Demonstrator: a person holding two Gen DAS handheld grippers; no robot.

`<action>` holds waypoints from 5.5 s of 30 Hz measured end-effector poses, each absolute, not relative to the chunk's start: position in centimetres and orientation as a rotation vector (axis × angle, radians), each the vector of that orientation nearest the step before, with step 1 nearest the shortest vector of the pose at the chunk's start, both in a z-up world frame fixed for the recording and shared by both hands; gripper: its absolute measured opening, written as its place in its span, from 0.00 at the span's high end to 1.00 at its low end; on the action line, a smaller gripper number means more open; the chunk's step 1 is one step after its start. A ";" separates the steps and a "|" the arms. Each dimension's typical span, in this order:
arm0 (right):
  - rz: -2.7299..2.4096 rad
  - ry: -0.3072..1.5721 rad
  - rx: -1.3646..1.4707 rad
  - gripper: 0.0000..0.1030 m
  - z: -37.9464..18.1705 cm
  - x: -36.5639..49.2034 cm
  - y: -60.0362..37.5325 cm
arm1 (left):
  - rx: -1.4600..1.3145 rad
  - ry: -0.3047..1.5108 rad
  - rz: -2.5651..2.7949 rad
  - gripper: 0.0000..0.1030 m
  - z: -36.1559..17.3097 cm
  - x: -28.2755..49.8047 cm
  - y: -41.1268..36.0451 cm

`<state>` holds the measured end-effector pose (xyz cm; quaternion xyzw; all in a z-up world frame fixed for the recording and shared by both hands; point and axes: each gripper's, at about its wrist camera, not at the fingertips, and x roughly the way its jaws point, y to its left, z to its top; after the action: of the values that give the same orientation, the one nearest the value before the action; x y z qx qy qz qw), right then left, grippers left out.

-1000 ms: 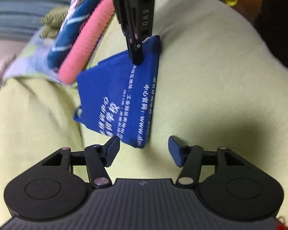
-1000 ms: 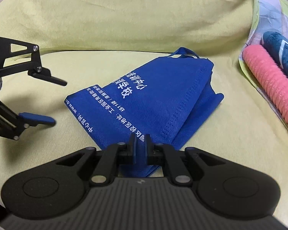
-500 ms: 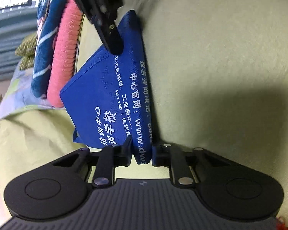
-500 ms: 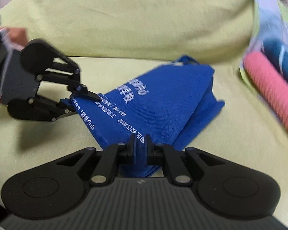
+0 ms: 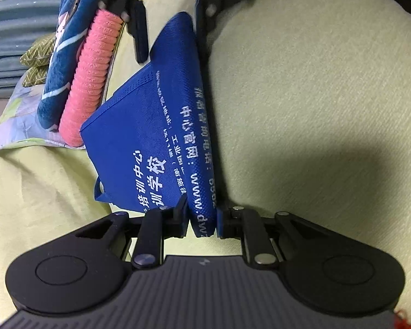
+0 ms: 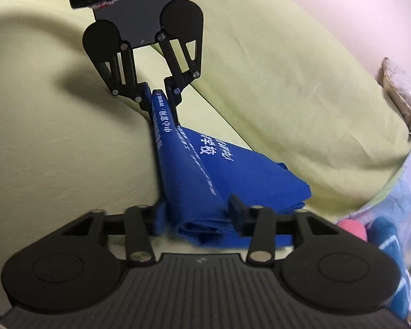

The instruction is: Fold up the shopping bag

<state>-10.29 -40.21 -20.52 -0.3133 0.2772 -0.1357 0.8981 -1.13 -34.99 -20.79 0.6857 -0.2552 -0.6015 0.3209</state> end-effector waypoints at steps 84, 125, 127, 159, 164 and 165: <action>-0.645 0.738 0.228 0.86 -13.6 -13.6 -43.0 | 1.297 0.324 -1.627 0.87 -14.3 -5.3 -40.3; -0.607 0.671 0.344 0.85 -15.0 -14.3 -43.8 | 1.713 -0.534 -1.542 0.55 -18.1 -7.6 -30.7; -0.609 0.671 0.343 0.85 -15.0 -14.3 -43.7 | 1.761 -0.639 -1.498 0.54 -19.5 -7.6 -30.3; -0.600 0.670 0.316 0.73 -14.6 -14.5 -44.0 | 1.810 -0.858 -1.496 0.70 -22.1 -6.1 -32.5; -0.598 0.668 0.317 0.73 -14.6 -14.5 -44.0 | 1.805 -0.859 -1.494 0.70 -22.1 -6.0 -32.4; -0.595 0.664 0.313 0.73 -14.6 -14.5 -44.0 | 1.804 -0.860 -1.493 0.70 -22.1 -6.0 -32.3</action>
<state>-14.51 -44.00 -14.58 0.1506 0.3198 -0.2868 0.8904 -6.02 -32.34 -22.10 0.6858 -0.3267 -0.5673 0.3179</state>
